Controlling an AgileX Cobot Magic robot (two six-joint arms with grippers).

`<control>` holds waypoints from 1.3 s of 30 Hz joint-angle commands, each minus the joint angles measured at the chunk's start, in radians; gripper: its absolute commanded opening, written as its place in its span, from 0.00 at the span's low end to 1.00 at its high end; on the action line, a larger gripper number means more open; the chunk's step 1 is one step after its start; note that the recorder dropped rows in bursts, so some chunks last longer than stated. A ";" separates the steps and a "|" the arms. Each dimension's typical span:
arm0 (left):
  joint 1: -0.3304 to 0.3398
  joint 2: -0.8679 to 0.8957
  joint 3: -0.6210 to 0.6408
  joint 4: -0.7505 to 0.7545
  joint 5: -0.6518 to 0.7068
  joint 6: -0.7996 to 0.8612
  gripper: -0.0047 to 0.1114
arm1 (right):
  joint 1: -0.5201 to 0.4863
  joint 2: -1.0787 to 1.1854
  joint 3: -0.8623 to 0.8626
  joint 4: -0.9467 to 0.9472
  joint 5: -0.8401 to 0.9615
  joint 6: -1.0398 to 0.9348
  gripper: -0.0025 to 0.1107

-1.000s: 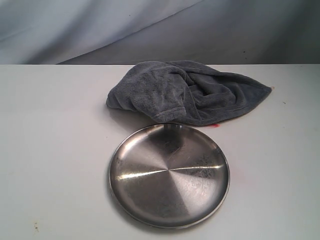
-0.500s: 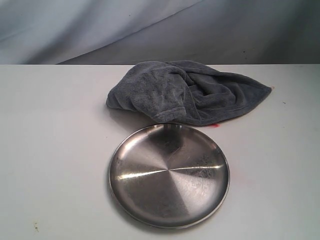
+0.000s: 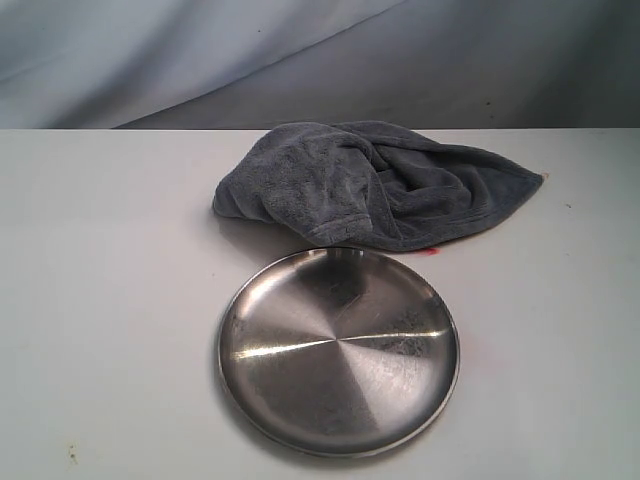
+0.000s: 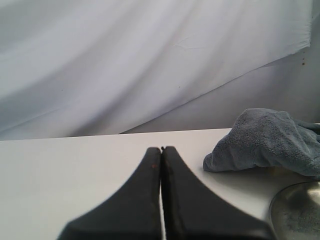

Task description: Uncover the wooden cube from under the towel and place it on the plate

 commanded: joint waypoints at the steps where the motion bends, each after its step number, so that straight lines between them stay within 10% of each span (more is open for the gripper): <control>1: 0.002 -0.004 0.004 -0.002 -0.011 -0.001 0.04 | 0.007 0.127 -0.007 0.074 -0.147 -0.078 0.02; 17: 0.002 -0.004 0.004 -0.002 -0.011 -0.001 0.04 | 0.337 0.550 -0.038 0.074 -0.506 -0.064 0.02; 39: 0.002 -0.004 0.004 -0.002 -0.011 -0.001 0.04 | 0.451 1.210 -0.916 0.015 -0.209 0.075 0.02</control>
